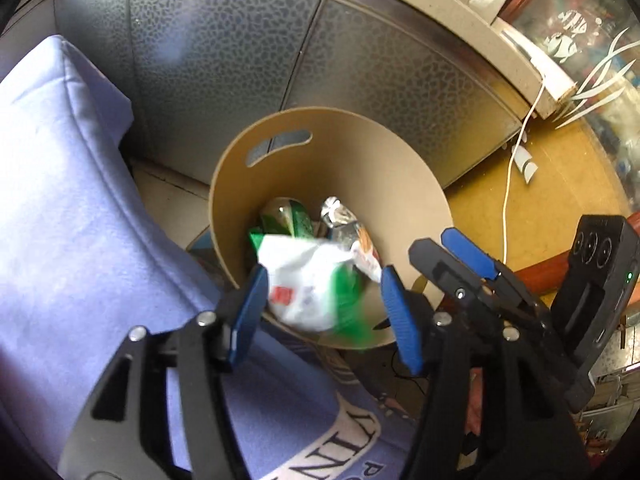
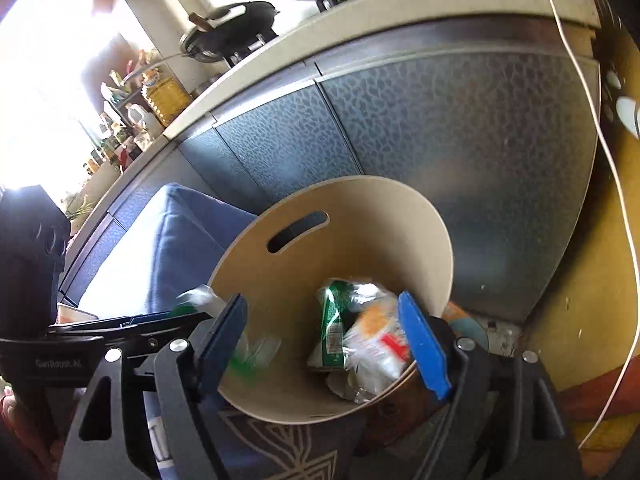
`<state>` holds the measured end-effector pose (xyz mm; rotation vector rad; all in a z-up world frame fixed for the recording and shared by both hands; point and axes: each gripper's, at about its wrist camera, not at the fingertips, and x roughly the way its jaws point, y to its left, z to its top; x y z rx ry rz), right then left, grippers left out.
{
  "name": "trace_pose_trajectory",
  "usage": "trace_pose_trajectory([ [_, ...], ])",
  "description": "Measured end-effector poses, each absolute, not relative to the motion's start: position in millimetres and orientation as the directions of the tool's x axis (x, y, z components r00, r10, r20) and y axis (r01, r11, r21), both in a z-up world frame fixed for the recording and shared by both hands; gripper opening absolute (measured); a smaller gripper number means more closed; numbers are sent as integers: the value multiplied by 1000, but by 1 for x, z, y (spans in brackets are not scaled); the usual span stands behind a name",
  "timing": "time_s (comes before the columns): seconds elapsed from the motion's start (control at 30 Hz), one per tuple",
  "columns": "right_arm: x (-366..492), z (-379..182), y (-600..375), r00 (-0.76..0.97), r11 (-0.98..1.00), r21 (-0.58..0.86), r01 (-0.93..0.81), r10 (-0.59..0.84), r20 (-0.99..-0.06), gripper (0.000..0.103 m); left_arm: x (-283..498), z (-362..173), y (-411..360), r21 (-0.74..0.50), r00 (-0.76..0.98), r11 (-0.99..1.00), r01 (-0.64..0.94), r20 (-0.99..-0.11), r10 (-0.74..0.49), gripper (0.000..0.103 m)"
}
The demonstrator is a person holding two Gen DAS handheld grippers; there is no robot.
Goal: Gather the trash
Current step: 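Carry the wrapper and snack bag to the wooden bin and release both, then move both grippers back over the remaining trash on the table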
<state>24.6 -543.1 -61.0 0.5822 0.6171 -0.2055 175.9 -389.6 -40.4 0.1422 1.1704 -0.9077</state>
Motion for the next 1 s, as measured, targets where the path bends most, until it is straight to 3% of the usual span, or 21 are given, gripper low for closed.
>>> trace_pose_trajectory([
  [0.4,25,-20,-498,855,819,512,259,53,-516,76,149,12,-294,-303,292,694,654,-744,-600,56],
  [0.63,51,2,-439,840,849,515,122,188,-510,76,121,15,-193,-257,405,757,601,-719,-565,56],
  [1.0,120,46,-290,707,797,551,-248,537,-459,76,100,-10,2,-364,525,894,264,-723,-449,56],
])
